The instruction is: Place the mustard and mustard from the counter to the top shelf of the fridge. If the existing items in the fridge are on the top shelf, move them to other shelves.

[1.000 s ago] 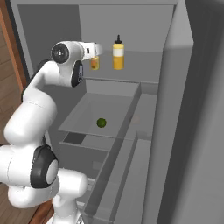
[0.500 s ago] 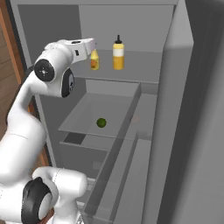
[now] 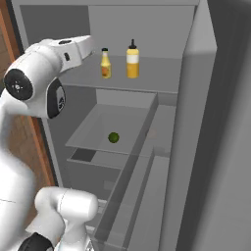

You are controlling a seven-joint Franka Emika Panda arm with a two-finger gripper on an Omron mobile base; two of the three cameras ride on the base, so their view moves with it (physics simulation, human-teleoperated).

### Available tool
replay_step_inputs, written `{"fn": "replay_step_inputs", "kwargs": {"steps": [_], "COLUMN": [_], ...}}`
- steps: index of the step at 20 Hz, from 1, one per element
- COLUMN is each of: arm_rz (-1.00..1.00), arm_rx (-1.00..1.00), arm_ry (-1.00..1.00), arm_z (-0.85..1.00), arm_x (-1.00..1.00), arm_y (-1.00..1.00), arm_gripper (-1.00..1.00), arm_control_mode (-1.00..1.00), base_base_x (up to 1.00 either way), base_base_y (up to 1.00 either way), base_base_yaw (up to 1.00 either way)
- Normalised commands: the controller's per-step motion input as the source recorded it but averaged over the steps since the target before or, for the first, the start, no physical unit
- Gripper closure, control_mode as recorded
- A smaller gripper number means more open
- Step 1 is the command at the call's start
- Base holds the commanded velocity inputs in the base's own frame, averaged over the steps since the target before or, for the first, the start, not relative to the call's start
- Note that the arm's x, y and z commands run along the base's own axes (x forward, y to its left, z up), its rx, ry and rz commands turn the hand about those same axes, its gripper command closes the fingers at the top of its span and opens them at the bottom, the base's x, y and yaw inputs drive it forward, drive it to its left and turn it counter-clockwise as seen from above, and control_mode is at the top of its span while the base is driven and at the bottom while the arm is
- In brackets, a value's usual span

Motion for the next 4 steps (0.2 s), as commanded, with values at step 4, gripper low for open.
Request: {"fn": "replay_step_inputs", "kwargs": {"steps": [4], "arm_rz": [0.01], "arm_rx": [-0.18], "arm_ry": [0.00], "arm_z": [-0.76], "arm_x": [-1.00], "arm_y": [0.04], "arm_gripper": [-1.00], "arm_control_mode": [-1.00], "base_base_x": [0.00], "base_base_y": [0.00], "base_base_yaw": [0.00]}}
